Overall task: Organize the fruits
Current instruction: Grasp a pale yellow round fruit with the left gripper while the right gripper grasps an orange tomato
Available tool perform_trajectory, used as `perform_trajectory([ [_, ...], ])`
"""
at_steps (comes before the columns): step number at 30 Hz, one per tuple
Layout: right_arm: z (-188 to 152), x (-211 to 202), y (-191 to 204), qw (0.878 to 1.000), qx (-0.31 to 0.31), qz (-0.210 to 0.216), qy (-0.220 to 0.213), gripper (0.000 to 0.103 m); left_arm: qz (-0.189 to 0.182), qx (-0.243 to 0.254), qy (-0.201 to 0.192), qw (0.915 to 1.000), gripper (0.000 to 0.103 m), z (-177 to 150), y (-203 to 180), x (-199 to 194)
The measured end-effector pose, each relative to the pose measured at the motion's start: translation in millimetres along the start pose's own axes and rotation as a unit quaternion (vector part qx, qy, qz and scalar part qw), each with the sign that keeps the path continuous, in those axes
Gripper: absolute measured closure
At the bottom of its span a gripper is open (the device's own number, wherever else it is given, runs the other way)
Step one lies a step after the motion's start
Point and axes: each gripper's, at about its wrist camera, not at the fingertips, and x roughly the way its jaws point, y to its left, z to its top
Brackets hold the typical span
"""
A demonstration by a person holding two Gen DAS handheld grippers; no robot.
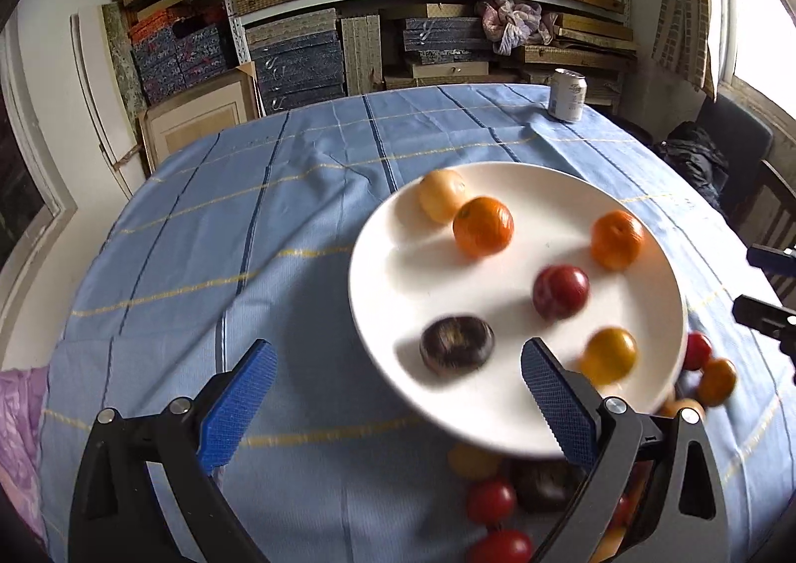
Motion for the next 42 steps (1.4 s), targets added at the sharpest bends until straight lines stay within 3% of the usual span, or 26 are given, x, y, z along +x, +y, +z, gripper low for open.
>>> perform_trajectory([
  [4,-27,-8,4,1.000,0.006,0.004,0.009,0.010,-0.015,-0.003,0.004,0.9999,0.003,-34,-11,-23],
  [9,-55,-7,4,0.999,0.026,0.007,0.019,0.010,-0.038,-0.002,-0.019,0.9991,0.003,-74,-37,-50],
  [12,-60,0,2,0.999,0.036,0.001,0.027,0.010,-0.075,0.013,-0.005,0.9971,0.003,-95,-57,-55],
  [15,-62,5,4,0.999,0.025,-0.025,0.028,0.010,-0.074,0.049,0.017,0.9959,0.003,-115,-78,-52],
  [20,-63,10,13,0.999,0.007,-0.023,0.031,0.010,-0.067,0.041,0.053,0.9955,0.003,-125,-81,-32],
  [22,-61,10,17,0.999,-0.001,-0.027,0.024,0.010,-0.083,0.028,0.061,0.9943,0.003,-124,-78,-27],
  [27,-60,15,24,0.999,-0.009,-0.031,0.039,0.010,-0.109,0.036,0.050,0.9921,0.003,-117,-81,-30],
  [32,-62,24,21,0.998,0.016,-0.021,0.050,0.033,-0.108,0.051,0.058,0.9912,0.005,-116,-89,-23],
  [36,-64,23,23,0.998,0.014,-0.023,0.048,0.054,-0.102,0.053,0.047,0.9923,0.027,-115,-90,-25],
  [38,-65,20,24,0.999,0.016,-0.021,0.048,0.065,-0.099,0.061,0.042,0.9923,0.048,-116,-92,-27],
  [40,-66,16,26,0.999,0.013,-0.024,0.045,0.065,-0.107,0.067,0.039,0.9912,0.057,-116,-94,-28],
  [42,-67,13,26,0.999,0.018,-0.019,0.042,0.065,-0.103,0.069,0.043,0.9914,0.057,-117,-94,-31],
])
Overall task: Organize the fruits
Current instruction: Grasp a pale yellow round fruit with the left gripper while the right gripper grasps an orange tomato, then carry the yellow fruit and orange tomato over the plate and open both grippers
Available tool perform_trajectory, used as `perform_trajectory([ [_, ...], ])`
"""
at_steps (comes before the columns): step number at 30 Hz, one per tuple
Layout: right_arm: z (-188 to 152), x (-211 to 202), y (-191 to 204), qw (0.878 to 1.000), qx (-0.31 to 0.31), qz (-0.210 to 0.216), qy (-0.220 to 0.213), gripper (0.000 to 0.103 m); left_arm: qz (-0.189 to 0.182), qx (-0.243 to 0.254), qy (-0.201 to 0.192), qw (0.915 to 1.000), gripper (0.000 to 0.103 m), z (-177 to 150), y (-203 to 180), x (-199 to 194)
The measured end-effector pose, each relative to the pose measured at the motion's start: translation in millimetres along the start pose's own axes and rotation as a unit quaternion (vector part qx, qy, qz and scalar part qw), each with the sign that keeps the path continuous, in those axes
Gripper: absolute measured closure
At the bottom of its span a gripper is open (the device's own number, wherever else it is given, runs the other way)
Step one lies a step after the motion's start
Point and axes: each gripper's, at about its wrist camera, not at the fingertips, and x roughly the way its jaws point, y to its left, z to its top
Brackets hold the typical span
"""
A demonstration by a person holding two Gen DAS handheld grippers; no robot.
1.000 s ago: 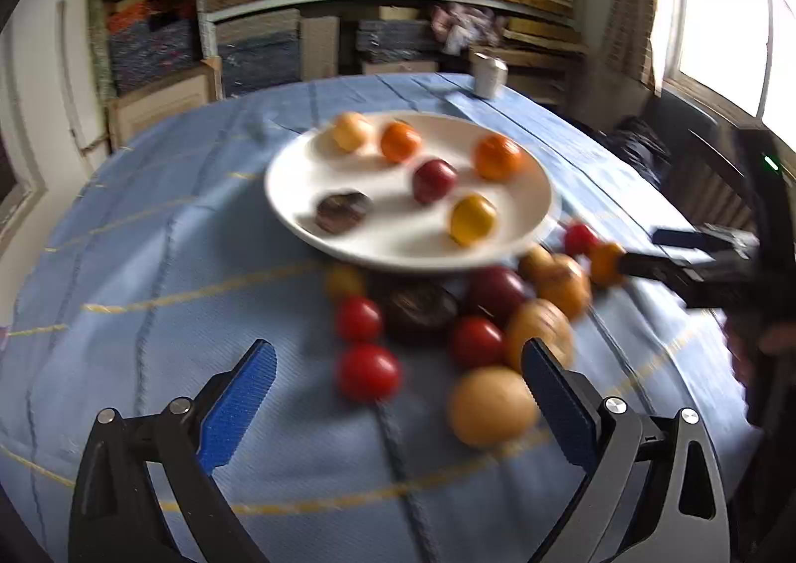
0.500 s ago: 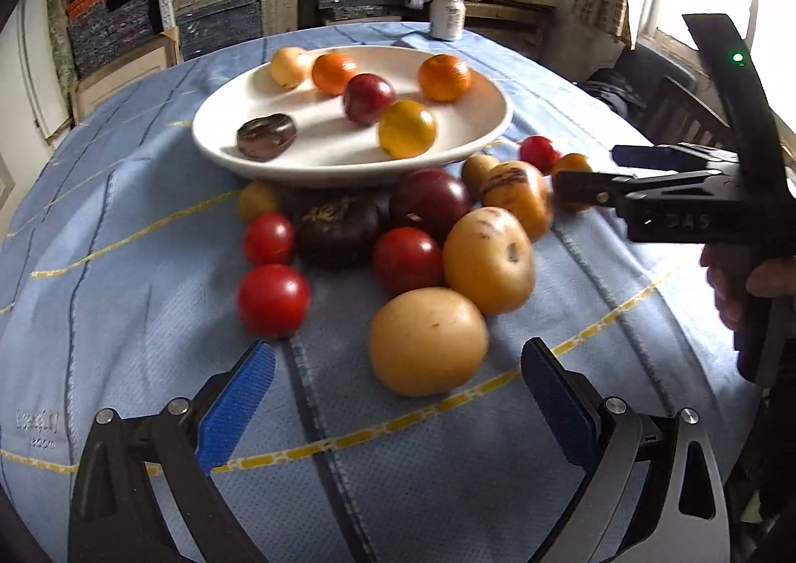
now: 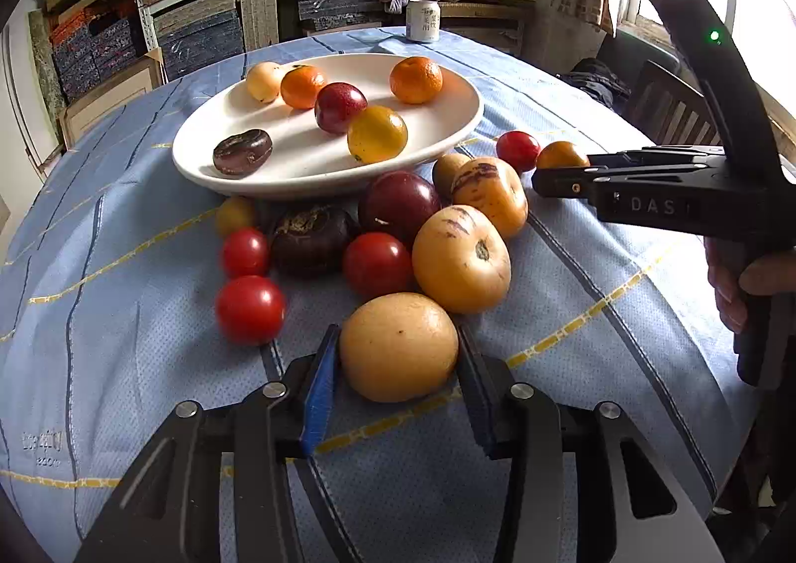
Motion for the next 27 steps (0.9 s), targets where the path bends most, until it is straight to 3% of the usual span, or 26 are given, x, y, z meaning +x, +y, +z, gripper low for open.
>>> perform_trajectory([
  [8,-6,-15,-1,1.000,0.009,-0.001,-0.018,0.065,-0.003,-0.016,-0.004,0.9999,0.058,-4,5,-14],
  [18,4,-46,8,0.998,-0.005,0.019,-0.060,0.065,0.007,-0.069,-0.056,0.9960,0.058,8,32,-46],
  [22,22,-53,10,0.996,-0.008,0.039,-0.077,0.065,0.032,-0.095,-0.084,0.9915,0.058,31,51,-54],
  [27,61,-42,3,0.993,-0.002,0.067,-0.092,0.065,0.100,-0.091,-0.089,0.9868,0.057,79,70,-42],
])
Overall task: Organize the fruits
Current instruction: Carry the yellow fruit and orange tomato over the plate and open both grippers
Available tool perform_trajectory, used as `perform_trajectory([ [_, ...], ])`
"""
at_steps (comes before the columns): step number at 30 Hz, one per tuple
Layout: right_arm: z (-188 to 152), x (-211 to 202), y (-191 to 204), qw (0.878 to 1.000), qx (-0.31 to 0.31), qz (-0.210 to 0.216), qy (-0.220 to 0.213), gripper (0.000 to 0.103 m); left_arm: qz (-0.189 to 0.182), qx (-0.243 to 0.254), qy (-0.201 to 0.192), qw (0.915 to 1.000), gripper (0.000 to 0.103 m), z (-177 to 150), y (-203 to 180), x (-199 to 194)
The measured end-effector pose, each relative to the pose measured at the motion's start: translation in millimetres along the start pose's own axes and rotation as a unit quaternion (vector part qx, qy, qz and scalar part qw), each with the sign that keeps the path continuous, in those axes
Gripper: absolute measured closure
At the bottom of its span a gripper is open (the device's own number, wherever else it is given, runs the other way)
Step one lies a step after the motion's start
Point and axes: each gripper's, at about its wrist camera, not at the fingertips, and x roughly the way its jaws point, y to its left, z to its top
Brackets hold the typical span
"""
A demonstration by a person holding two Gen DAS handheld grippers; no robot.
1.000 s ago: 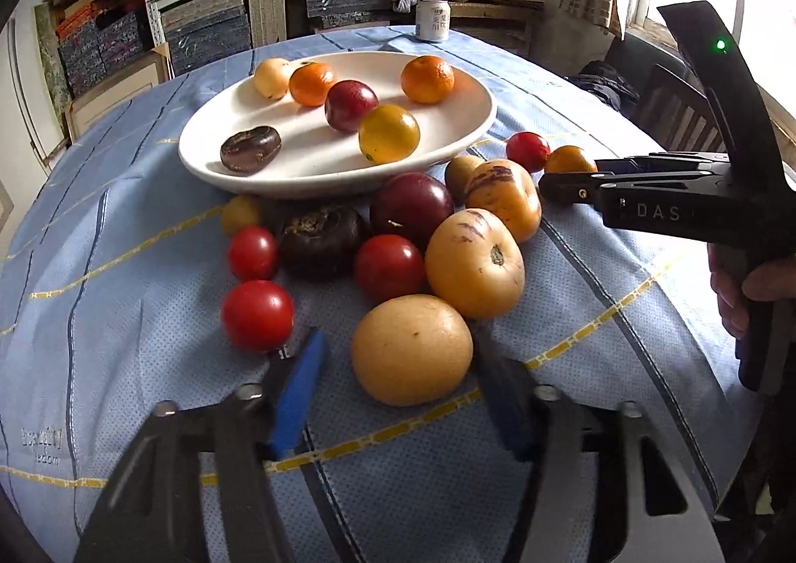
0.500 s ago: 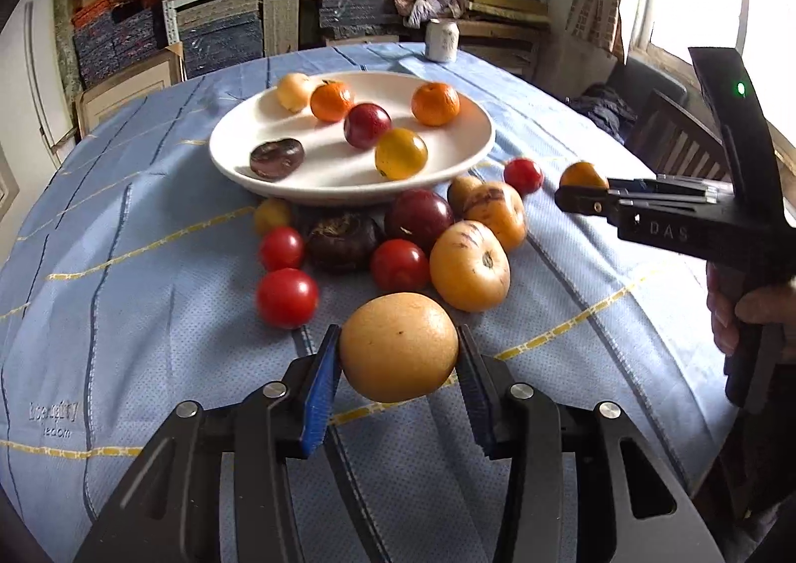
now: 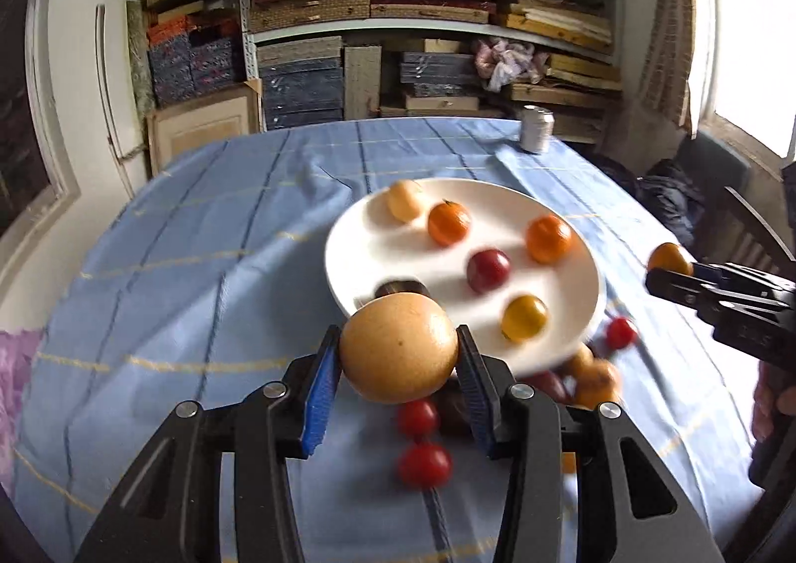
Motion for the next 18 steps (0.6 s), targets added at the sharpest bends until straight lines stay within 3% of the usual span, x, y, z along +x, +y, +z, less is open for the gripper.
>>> perform_trajectory([
  [4,33,24,-2,1.000,-0.001,0.005,0.003,0.065,0.020,-0.003,0.009,0.9998,0.057,39,7,36],
  [7,57,42,0,1.000,-0.013,0.003,0.009,0.065,-0.028,-0.030,0.022,0.9989,0.057,61,15,64],
  [9,71,57,-1,1.000,-0.011,0.008,0.016,0.065,-0.032,-0.034,0.029,0.9985,0.057,71,17,82],
  [12,85,81,-6,1.000,-0.005,0.008,0.026,0.065,0.001,-0.025,0.035,0.9991,0.057,75,18,103],
  [15,89,101,-10,0.999,-0.002,0.007,0.036,0.065,-0.003,-0.047,0.047,0.9978,0.057,75,27,121],
  [18,88,114,-10,0.999,-0.012,0.000,0.043,0.065,0.008,-0.036,0.053,0.9979,0.057,76,30,129],
])
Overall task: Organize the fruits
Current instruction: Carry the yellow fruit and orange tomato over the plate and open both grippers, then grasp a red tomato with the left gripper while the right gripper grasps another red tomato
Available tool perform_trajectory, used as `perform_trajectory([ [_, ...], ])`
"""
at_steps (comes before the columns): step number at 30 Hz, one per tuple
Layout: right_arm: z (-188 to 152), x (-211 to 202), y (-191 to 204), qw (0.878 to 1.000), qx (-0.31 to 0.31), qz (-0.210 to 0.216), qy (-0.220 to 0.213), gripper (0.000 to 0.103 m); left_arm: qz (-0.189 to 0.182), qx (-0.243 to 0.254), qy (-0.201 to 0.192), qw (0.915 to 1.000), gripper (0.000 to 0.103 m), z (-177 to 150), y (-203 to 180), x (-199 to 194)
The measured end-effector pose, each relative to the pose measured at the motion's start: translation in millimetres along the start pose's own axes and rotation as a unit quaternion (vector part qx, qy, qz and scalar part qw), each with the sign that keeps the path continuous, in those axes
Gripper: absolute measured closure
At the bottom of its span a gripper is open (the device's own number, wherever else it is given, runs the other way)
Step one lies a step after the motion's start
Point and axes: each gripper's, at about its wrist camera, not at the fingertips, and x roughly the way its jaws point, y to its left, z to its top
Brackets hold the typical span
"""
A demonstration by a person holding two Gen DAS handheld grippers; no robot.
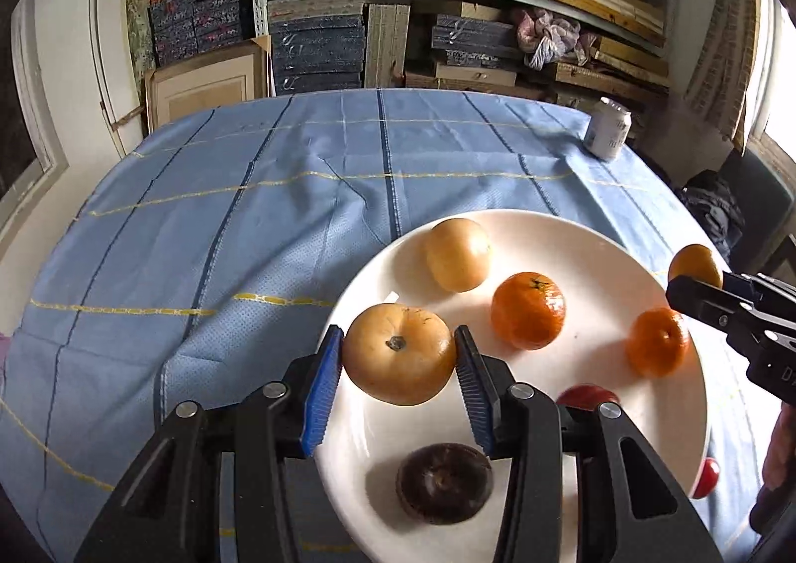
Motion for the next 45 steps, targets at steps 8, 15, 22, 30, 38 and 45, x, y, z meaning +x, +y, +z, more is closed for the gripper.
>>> perform_trajectory([
  [8,1,18,-2,1.000,-0.001,-0.002,0.009,0.065,-0.002,0.011,-0.005,0.9999,0.057,1,-3,0],
  [15,1,8,-6,0.999,0.001,-0.028,-0.017,0.022,0.035,0.012,-0.047,0.9982,0.006,2,-7,-12],
  [22,2,2,-9,1.000,0.007,-0.022,-0.015,0.022,0.030,-0.002,-0.038,0.9988,0.005,6,-1,-13],
  [30,-18,-30,-7,1.000,0.008,-0.019,-0.011,0.022,0.020,0.001,-0.018,0.9996,0.005,-13,6,-31],
  [38,-78,-67,-14,0.999,0.001,-0.042,0.000,0.020,0.042,0.028,-0.016,0.9986,0.005,-80,6,-81],
  [45,-119,-56,-29,0.998,0.031,-0.034,0.042,0.020,0.045,0.045,0.003,0.9980,0.005,-146,-5,-109],
])
